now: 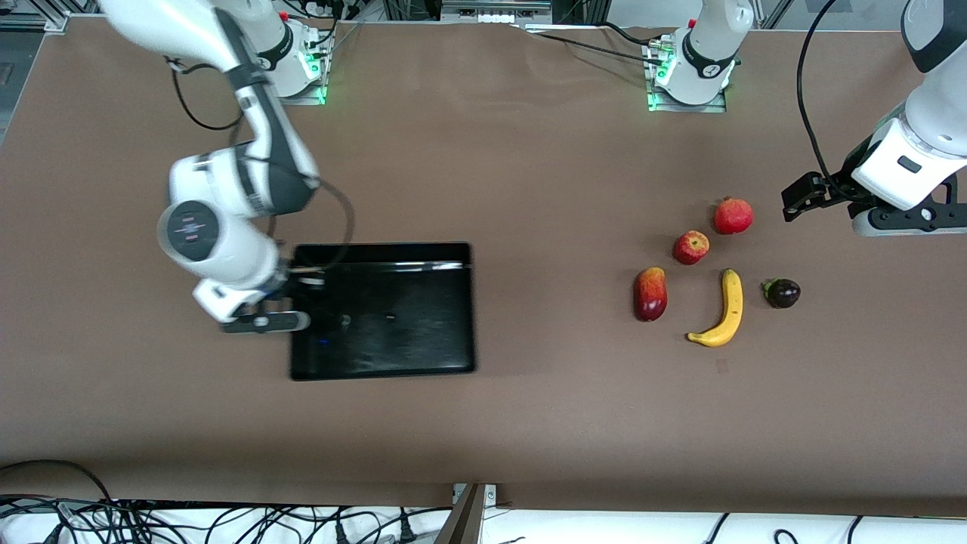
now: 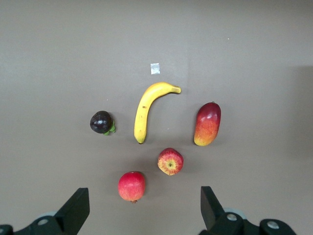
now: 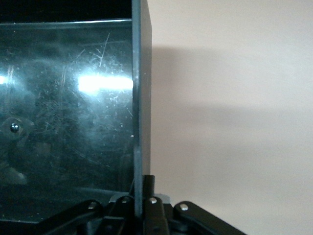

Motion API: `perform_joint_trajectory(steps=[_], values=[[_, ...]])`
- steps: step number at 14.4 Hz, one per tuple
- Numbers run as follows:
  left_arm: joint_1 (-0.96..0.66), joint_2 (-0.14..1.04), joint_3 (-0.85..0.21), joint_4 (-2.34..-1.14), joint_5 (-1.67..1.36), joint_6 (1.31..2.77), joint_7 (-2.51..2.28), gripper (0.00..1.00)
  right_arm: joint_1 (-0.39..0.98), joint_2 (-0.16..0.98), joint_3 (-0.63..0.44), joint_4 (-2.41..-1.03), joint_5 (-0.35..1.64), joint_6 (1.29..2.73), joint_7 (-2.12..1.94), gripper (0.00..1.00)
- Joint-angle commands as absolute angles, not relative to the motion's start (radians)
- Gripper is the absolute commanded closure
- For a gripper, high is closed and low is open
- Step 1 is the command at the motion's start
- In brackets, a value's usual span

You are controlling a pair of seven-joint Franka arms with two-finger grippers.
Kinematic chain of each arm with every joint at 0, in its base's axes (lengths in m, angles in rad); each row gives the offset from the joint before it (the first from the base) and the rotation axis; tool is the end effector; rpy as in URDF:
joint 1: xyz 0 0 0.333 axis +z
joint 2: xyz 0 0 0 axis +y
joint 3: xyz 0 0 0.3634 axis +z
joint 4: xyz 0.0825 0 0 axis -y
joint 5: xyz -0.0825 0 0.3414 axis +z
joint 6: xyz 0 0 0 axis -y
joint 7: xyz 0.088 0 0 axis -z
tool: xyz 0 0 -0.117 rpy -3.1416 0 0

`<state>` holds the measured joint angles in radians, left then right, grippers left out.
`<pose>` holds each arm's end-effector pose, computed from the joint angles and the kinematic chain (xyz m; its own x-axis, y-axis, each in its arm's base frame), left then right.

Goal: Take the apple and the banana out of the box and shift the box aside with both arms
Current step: 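Slide the black box across the table with the right gripper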

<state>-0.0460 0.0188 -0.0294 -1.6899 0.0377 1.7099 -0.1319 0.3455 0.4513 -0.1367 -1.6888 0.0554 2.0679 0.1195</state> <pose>0.5258 -0.0356 0.6128 0.9987 0.0512 0.0059 0.0514 -0.9980 -0.0363 0.6266 0.1485 0.3886 0.9953 0.0718 -0.0654 0.0733 -0.9971 0.0206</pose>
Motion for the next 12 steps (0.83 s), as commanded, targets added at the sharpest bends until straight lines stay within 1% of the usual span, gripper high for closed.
perform_joint_trajectory(steps=[1, 4, 7, 10, 12], values=[[-0.054, 0.015, -0.029, -1.689, 0.06, 1.706, -0.144, 0.0, 0.241, 0.348, -0.135, -1.853, 0.092, 2.121, -0.02, 1.0], [-0.054, 0.015, -0.029, -1.689, 0.06, 1.706, -0.144, 0.0, 0.149, 0.33, -0.146, -1.98, 0.1, 2.235, -0.153, 1.0], [-0.054, 0.015, -0.029, -1.689, 0.06, 1.706, -0.144, 0.0, 0.094, 0.313, -0.149, -2.092, 0.101, 2.322, -0.195, 1.0], [-0.054, 0.015, -0.029, -1.689, 0.06, 1.706, -0.146, 0.0, 0.077, 0.284, -0.158, -2.21, 0.101, 2.422, -0.215, 1.0], [-0.054, 0.015, -0.029, -1.689, 0.06, 1.706, -0.146, 0.0, 0.072, 0.291, -0.161, -2.23, 0.101, 2.456, -0.216, 1.0]])
